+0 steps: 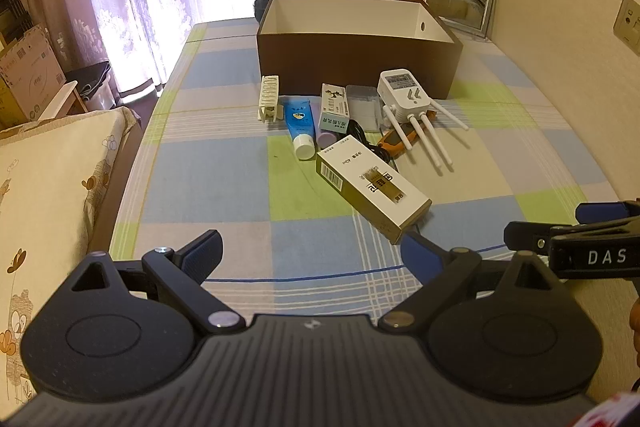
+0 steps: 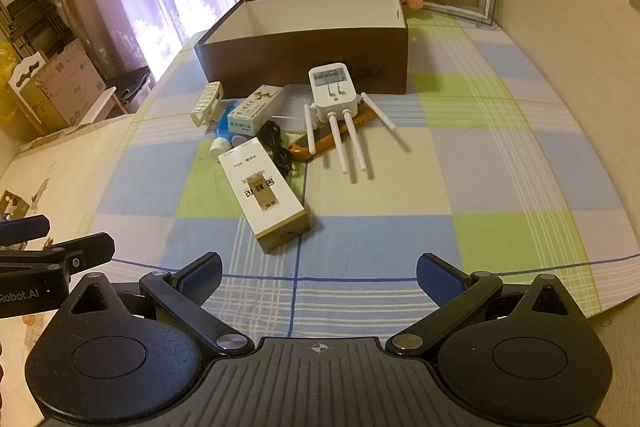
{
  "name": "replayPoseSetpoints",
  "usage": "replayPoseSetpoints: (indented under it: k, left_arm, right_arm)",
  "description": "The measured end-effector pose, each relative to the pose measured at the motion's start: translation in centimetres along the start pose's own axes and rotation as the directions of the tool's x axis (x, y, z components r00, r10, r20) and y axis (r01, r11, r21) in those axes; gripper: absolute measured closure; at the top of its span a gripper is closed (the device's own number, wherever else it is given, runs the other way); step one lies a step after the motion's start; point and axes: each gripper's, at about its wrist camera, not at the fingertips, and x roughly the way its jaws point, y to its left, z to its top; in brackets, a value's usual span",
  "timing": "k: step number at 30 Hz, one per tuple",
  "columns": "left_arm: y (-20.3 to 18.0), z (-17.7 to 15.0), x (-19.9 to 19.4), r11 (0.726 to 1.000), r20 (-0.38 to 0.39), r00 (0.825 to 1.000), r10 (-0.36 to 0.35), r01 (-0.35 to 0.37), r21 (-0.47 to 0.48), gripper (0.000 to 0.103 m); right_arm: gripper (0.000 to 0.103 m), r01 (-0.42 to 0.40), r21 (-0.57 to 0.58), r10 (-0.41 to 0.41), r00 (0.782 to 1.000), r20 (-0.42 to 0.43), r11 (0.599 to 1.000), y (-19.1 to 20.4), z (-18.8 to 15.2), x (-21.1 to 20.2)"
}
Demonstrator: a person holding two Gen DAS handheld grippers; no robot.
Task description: Organize rigid objects
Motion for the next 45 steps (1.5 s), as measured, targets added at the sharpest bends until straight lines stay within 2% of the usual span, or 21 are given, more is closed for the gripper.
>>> replayPoseSetpoints:
  k: [45]
  left_arm:
    - [-0.1,-0.2,1.5,1.000,-0.020,1.000,0.006,-0.006,-0.001,0.009]
  right_arm:
    - [0.002,-0.005,-0.007,0.005,1.000,-0.023,1.000,0.3,0.6,1.5]
